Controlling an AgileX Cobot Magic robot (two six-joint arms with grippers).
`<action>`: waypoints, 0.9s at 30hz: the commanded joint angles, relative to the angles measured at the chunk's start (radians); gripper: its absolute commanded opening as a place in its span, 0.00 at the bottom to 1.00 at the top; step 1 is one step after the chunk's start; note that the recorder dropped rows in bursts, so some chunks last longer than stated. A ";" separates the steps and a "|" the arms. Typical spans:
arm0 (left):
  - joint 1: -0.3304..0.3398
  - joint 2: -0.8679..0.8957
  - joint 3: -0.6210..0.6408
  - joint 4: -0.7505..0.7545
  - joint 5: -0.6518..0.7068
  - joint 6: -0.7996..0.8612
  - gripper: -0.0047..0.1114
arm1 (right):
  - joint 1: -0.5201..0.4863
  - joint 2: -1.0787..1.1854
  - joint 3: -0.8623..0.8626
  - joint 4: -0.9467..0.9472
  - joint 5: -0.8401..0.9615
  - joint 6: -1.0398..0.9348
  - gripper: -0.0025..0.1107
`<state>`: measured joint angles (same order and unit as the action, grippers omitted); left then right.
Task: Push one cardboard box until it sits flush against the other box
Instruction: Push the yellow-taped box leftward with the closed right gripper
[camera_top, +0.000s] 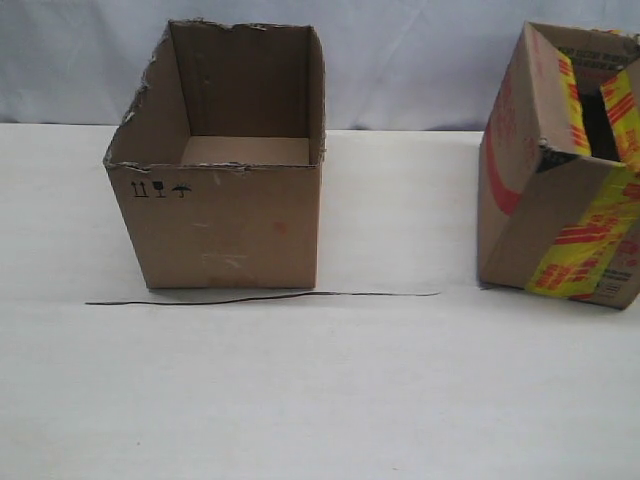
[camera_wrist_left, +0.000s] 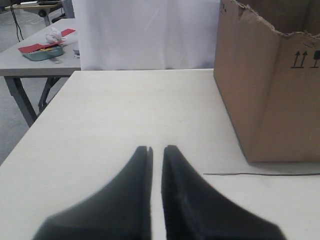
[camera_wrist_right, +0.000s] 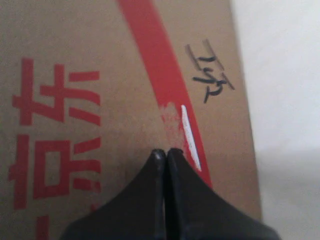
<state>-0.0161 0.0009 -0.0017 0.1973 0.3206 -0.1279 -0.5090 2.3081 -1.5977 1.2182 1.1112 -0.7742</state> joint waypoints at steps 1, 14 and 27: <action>-0.008 -0.001 0.002 -0.007 -0.012 -0.004 0.04 | 0.083 -0.003 -0.006 0.021 0.003 -0.042 0.02; -0.008 -0.001 0.002 -0.007 -0.012 -0.004 0.04 | 0.262 -0.003 -0.006 0.040 -0.045 -0.056 0.02; -0.008 -0.001 0.002 -0.007 -0.012 -0.004 0.04 | 0.264 -0.014 -0.054 0.047 -0.143 -0.065 0.02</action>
<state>-0.0161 0.0009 -0.0017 0.1973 0.3206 -0.1279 -0.2008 2.3081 -1.6283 1.2553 0.9948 -0.8462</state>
